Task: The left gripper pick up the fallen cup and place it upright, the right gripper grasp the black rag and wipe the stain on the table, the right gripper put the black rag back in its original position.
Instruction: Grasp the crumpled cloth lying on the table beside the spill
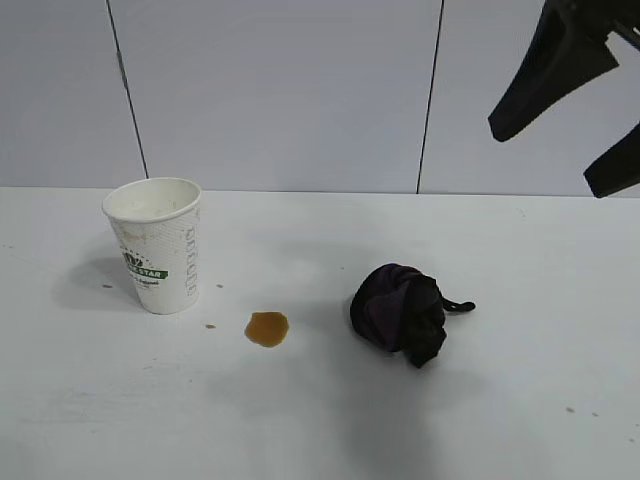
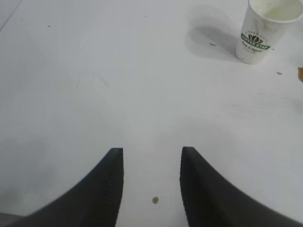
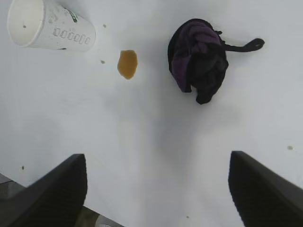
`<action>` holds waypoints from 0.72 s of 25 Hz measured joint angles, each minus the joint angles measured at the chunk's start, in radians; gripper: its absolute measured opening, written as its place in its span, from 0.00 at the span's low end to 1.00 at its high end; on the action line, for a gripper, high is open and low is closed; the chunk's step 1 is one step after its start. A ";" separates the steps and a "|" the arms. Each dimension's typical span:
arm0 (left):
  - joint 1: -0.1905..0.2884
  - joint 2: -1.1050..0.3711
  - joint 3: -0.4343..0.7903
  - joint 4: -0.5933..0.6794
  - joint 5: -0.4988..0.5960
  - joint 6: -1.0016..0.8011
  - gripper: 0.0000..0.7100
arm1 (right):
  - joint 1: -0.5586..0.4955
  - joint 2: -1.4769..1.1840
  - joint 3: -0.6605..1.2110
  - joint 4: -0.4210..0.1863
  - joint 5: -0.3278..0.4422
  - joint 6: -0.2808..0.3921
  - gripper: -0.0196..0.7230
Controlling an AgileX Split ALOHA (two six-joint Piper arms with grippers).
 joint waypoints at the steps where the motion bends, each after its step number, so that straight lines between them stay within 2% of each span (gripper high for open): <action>1: -0.007 -0.002 0.004 0.001 -0.003 0.000 0.41 | 0.000 0.000 0.000 -0.001 0.002 0.000 0.79; 5: -0.013 -0.048 0.007 0.002 -0.018 -0.001 0.41 | 0.000 0.000 0.000 -0.009 0.002 -0.033 0.79; 9: -0.013 -0.106 0.007 0.003 -0.019 -0.001 0.41 | 0.000 0.031 0.008 -0.068 0.004 -0.088 0.79; 12: -0.013 -0.107 0.007 0.003 -0.018 -0.001 0.41 | 0.000 0.106 0.000 -0.115 0.004 -0.093 0.79; 18: -0.013 -0.108 0.007 0.003 -0.018 -0.001 0.41 | 0.013 0.293 -0.145 -0.155 0.005 -0.085 0.79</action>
